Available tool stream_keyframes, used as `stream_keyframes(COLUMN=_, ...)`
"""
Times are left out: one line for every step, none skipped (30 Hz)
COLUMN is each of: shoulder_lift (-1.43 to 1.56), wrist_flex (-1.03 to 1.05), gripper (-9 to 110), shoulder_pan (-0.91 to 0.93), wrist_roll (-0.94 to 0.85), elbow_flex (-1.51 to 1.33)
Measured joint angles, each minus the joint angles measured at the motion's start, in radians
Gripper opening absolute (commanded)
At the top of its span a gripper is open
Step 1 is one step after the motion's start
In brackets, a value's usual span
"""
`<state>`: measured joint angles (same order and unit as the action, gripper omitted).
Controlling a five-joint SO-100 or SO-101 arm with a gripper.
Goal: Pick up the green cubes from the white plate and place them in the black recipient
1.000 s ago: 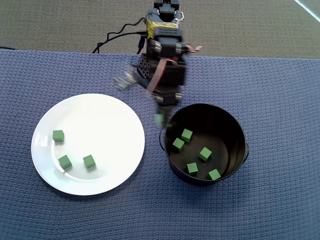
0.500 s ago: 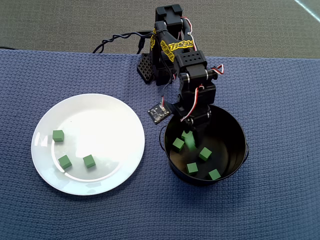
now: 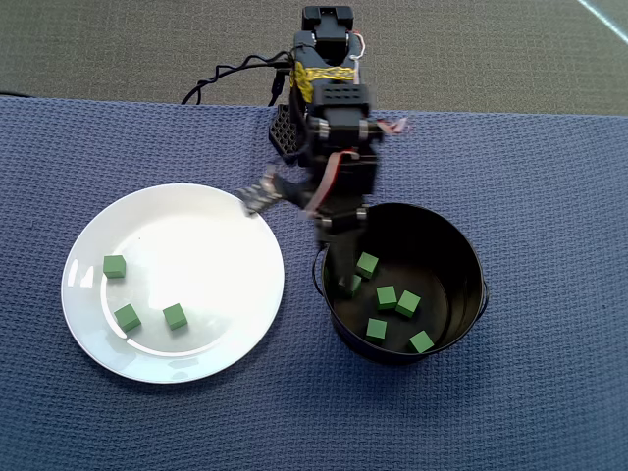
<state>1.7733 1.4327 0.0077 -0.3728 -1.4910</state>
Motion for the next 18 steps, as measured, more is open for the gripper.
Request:
stream_keyframes(shoulder_lift=0.000, wrist_flex=0.003, gripper=40, shoulder_pan=0.044, wrist_roll=-0.028, elbow_flex=0.011)
stream_keyframes(shoulder_lift=0.000, wrist_flex=0.003, gripper=40, shoulder_pan=0.091, wrist_roll=-0.055, elbow_flex=0.017)
stream_keyframes(shoulder_lift=-0.005, wrist_flex=0.006, gripper=39, shoulder_pan=0.135, wrist_roll=-0.091, elbow_flex=0.025)
stream_keyframes(shoulder_lift=-0.014, wrist_flex=0.006, gripper=39, shoulder_pan=0.176, wrist_roll=-0.126, elbow_flex=0.031)
stream_keyframes(shoulder_lift=-0.026, wrist_flex=0.006, gripper=39, shoulder_pan=0.218, wrist_roll=-0.164, elbow_flex=0.035)
stream_keyframes(shoulder_lift=-0.043, wrist_flex=-0.003, gripper=39, shoulder_pan=0.258, wrist_roll=-0.201, elbow_flex=0.038)
stream_keyframes(shoulder_lift=-0.063, wrist_flex=-0.017, gripper=39, shoulder_pan=0.295, wrist_roll=-0.235, elbow_flex=0.044)
stream_keyframes(shoulder_lift=-0.091, wrist_flex=-0.032, gripper=39, shoulder_pan=0.328, wrist_roll=-0.264, elbow_flex=0.052)
stream_keyframes(shoulder_lift=-0.120, wrist_flex=-0.049, gripper=39, shoulder_pan=0.362, wrist_roll=-0.295, elbow_flex=0.064)
stream_keyframes(shoulder_lift=-0.153, wrist_flex=-0.064, gripper=39, shoulder_pan=0.393, wrist_roll=-0.325, elbow_flex=0.075)
stream_keyframes(shoulder_lift=-0.190, wrist_flex=-0.081, gripper=39, shoulder_pan=0.420, wrist_roll=-0.356, elbow_flex=0.089)
stream_keyframes(shoulder_lift=-0.227, wrist_flex=-0.100, gripper=39, shoulder_pan=0.446, wrist_roll=-0.388, elbow_flex=0.103)
stream_keyframes(shoulder_lift=-0.268, wrist_flex=-0.123, gripper=38, shoulder_pan=0.471, wrist_roll=-0.419, elbow_flex=0.118)
stream_keyframes(shoulder_lift=-0.310, wrist_flex=-0.147, gripper=38, shoulder_pan=0.494, wrist_roll=-0.443, elbow_flex=0.132)
stream_keyframes(shoulder_lift=-0.351, wrist_flex=-0.167, gripper=38, shoulder_pan=0.514, wrist_roll=-0.468, elbow_flex=0.149)
stream_keyframes(shoulder_lift=-0.396, wrist_flex=-0.183, gripper=38, shoulder_pan=0.534, wrist_roll=-0.494, elbow_flex=0.167)
stream_keyframes(shoulder_lift=-0.436, wrist_flex=-0.195, gripper=38, shoulder_pan=0.552, wrist_roll=-0.518, elbow_flex=0.183)
stream_keyframes(shoulder_lift=-0.472, wrist_flex=-0.207, gripper=37, shoulder_pan=0.569, wrist_roll=-0.541, elbow_flex=0.190)
